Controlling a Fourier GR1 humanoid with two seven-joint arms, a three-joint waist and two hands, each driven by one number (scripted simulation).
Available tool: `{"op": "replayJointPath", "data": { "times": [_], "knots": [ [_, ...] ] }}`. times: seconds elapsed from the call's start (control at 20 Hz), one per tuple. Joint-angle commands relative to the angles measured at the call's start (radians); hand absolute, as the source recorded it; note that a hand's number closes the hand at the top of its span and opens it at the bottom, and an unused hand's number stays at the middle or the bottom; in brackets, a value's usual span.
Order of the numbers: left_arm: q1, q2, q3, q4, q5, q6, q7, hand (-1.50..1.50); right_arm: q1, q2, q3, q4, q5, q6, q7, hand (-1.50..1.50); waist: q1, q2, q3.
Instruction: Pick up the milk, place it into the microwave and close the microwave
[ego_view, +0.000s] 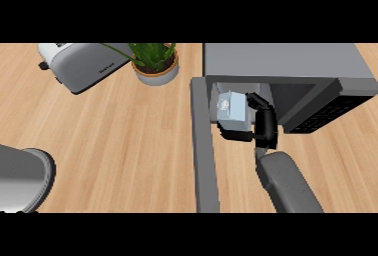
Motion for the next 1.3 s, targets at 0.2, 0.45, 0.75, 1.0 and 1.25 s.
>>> {"op": "replayJointPath", "data": {
  "times": [0.2,0.45,0.75,1.0,1.25],
  "knots": [
    [0.025,0.0,0.012,0.042,-0.009,-0.051,-0.047,-1.5,-0.307,-0.039,-0.133,0.394,-0.021,-0.024,-0.049,1.5,0.015,0.004,0.0],
    [-0.039,0.01,0.016,0.024,0.011,-0.032,0.01,-1.5,-0.378,-0.056,-0.165,0.62,0.022,-0.09,-0.157,1.5,0.039,0.017,0.002],
    [-0.009,0.034,0.045,0.037,0.025,-0.07,-0.01,-1.5,-0.43,-0.094,-0.199,0.744,0.029,-0.101,-0.234,1.5,0.067,0.026,0.003],
    [-0.058,0.067,0.08,0.04,0.057,-0.081,0.011,-1.5,-0.455,-0.152,-0.181,0.801,0.073,-0.127,-0.275,1.5,0.074,0.036,0.003],
    [-0.082,0.044,0.051,0.058,0.045,-0.074,0.009,-1.5,-0.525,-0.185,-0.168,0.833,0.111,-0.222,-0.279,1.5,0.09,0.041,0.003]
  ]
}}
